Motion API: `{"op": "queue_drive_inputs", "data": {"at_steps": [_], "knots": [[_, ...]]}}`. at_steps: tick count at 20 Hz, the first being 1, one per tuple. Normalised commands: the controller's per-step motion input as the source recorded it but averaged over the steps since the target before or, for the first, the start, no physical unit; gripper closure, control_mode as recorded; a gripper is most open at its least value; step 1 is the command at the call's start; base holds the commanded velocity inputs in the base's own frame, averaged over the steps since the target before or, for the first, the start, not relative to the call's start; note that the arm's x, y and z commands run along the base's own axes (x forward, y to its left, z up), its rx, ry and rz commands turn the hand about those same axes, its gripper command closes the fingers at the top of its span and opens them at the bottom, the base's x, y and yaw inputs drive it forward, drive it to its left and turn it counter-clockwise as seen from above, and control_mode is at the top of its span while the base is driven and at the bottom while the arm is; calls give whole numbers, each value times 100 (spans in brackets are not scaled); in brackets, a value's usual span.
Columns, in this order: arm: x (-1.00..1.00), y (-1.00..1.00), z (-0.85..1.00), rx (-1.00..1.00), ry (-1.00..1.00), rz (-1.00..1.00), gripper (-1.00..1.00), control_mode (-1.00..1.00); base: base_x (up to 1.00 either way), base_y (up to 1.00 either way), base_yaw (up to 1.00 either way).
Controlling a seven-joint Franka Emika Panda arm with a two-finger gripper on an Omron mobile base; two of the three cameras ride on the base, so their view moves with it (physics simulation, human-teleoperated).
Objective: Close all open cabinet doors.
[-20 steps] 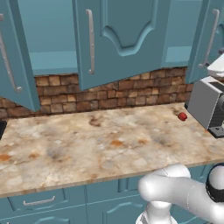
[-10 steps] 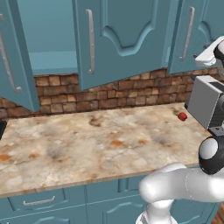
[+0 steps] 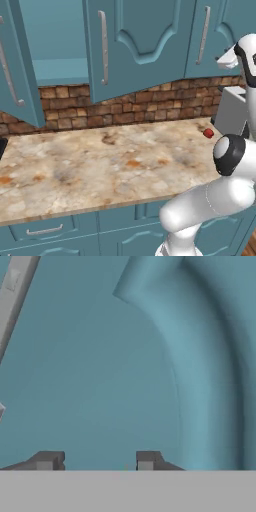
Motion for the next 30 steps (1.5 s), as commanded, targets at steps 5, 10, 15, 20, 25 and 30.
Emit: {"op": "queue_drive_inputs", "data": {"at_steps": [5, 10, 15, 20, 25, 30], "knots": [[65, 14, -5, -4, 4, 0, -100, -100, 0, 0, 0], [10, 45, -25, -10, 3, 0, -100, -100, 0, 0, 0], [-74, 95, -41, -23, -5, 0, -100, -100, 0, 0, 0], [-90, 100, -33, -26, -13, 0, -100, -100, 0, 0, 0], [-83, 100, -26, -25, -13, 0, -100, -100, 0, 0, 0], [-78, 72, -12, -19, -11, 0, -100, -100, 0, 0, 0]]}}
